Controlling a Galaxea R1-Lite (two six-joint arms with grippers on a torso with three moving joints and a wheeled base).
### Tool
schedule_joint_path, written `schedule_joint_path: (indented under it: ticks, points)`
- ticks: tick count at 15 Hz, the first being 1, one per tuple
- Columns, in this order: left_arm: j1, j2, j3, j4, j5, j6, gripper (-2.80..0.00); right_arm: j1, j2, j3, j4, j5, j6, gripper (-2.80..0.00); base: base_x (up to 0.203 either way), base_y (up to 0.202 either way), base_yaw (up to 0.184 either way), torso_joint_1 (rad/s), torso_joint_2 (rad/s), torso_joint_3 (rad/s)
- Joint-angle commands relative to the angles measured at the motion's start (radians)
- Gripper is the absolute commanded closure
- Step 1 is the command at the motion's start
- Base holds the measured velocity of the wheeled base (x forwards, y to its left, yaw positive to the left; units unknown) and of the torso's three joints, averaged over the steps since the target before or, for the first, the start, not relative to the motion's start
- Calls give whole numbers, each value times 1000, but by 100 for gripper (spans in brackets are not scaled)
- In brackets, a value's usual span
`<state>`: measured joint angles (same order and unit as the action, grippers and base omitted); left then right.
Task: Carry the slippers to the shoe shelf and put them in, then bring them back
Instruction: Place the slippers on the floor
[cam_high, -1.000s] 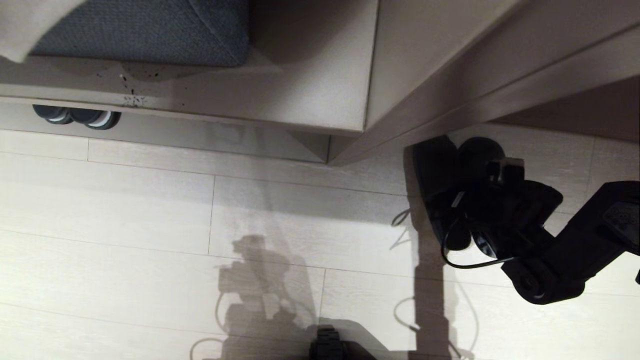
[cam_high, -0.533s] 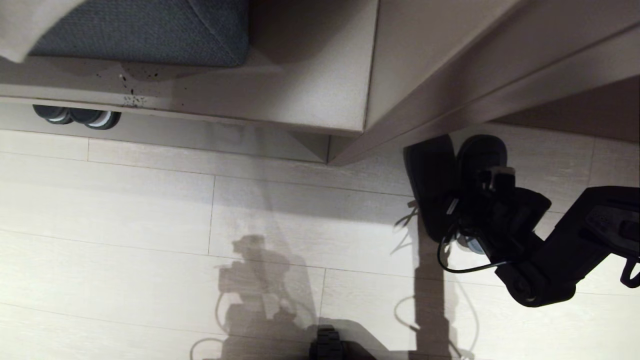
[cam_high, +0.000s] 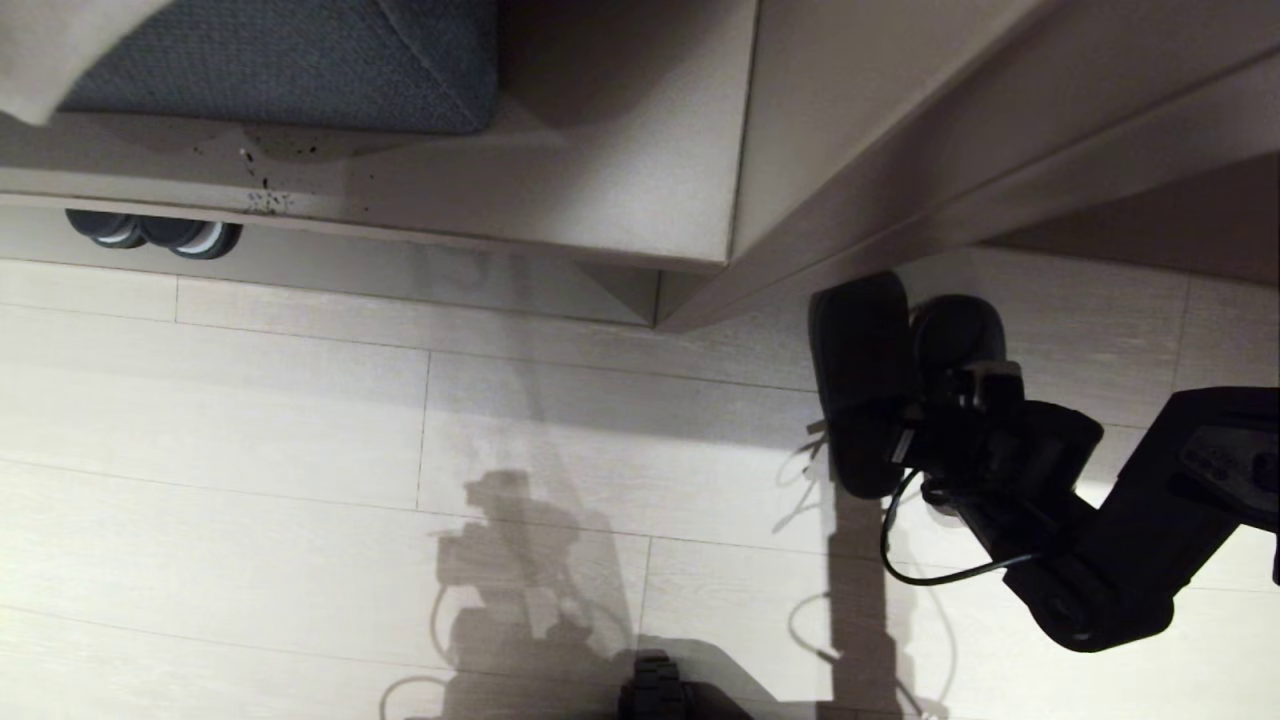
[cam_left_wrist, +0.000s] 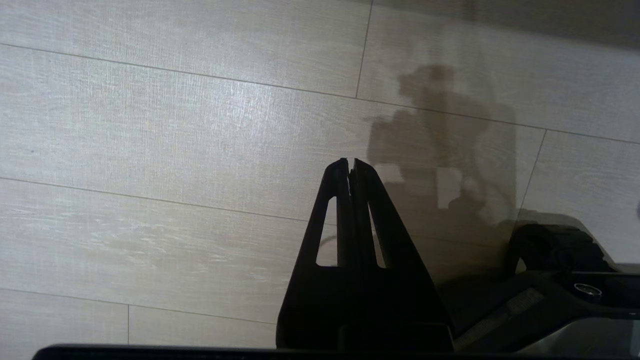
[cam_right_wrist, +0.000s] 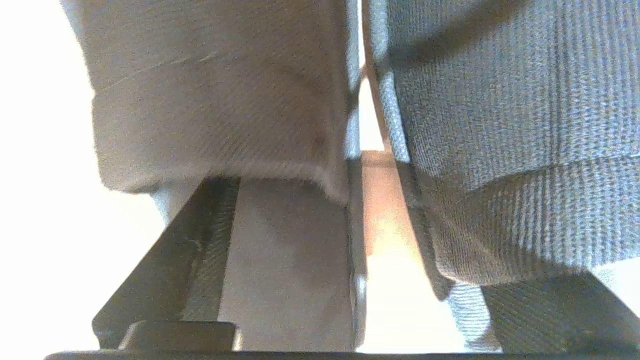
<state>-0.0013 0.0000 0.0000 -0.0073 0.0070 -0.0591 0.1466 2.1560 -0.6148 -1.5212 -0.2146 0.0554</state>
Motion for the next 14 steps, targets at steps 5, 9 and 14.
schedule_joint_path:
  ticks: [5, 9, 14]
  points:
    - [0, 0, 0, 0, 1, -1, 0, 7, -109, 155, -9, 15, -43, -280, 0, 0, 0, 0, 0, 0]
    - [0, 0, 0, 0, 1, -1, 0, 17, -105, 198, -9, 17, -68, -280, 0, 0, 0, 0, 0, 0]
    - [0, 0, 0, 0, 1, -1, 0, 18, -108, 219, -8, 14, -113, -280, 0, 0, 0, 0, 0, 0]
